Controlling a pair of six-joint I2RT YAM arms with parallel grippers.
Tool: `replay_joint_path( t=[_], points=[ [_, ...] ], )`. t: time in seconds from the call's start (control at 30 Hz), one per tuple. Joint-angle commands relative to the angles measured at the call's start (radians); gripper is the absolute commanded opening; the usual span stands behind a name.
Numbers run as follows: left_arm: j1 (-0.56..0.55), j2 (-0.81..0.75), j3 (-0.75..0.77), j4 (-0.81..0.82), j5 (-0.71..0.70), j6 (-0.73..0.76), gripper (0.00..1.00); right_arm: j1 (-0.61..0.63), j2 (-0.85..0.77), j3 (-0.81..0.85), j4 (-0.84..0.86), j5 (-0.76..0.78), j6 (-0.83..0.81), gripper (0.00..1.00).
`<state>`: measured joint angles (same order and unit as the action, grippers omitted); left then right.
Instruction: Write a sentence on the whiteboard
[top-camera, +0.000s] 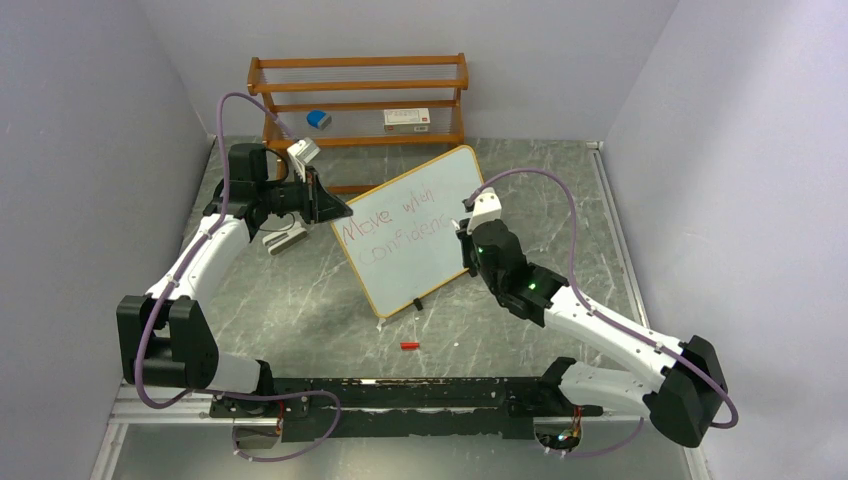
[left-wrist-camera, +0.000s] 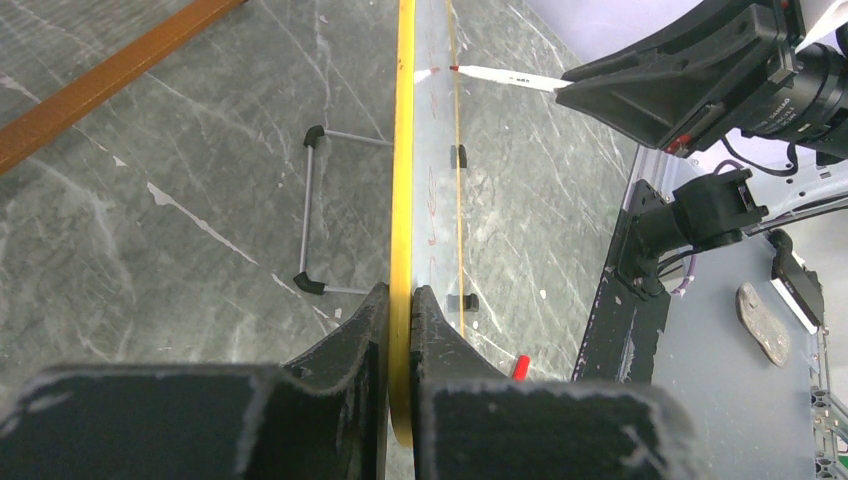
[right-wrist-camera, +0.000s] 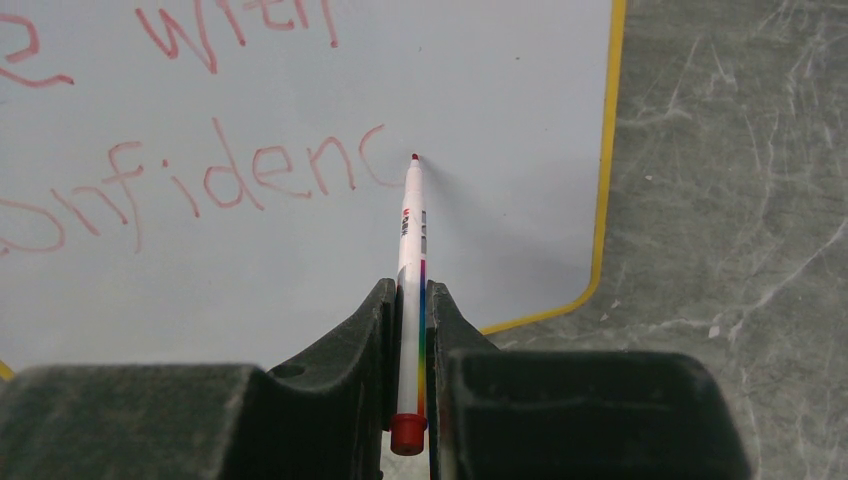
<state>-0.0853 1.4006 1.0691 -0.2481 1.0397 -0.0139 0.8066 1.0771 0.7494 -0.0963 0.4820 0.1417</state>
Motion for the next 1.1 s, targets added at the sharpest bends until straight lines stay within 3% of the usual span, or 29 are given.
replay_joint_path(
  t=[0.0, 1.07],
  points=[
    [0.001, 0.015, 0.01, -0.026, -0.056, 0.069, 0.05, -0.03, -0.012, -0.008, 0.045, -0.032, 0.007, 0.0],
    [0.001, 0.018, 0.012, -0.03, -0.053, 0.073, 0.05, -0.099, 0.049, 0.02, 0.093, -0.06, -0.023, 0.0]
  ],
)
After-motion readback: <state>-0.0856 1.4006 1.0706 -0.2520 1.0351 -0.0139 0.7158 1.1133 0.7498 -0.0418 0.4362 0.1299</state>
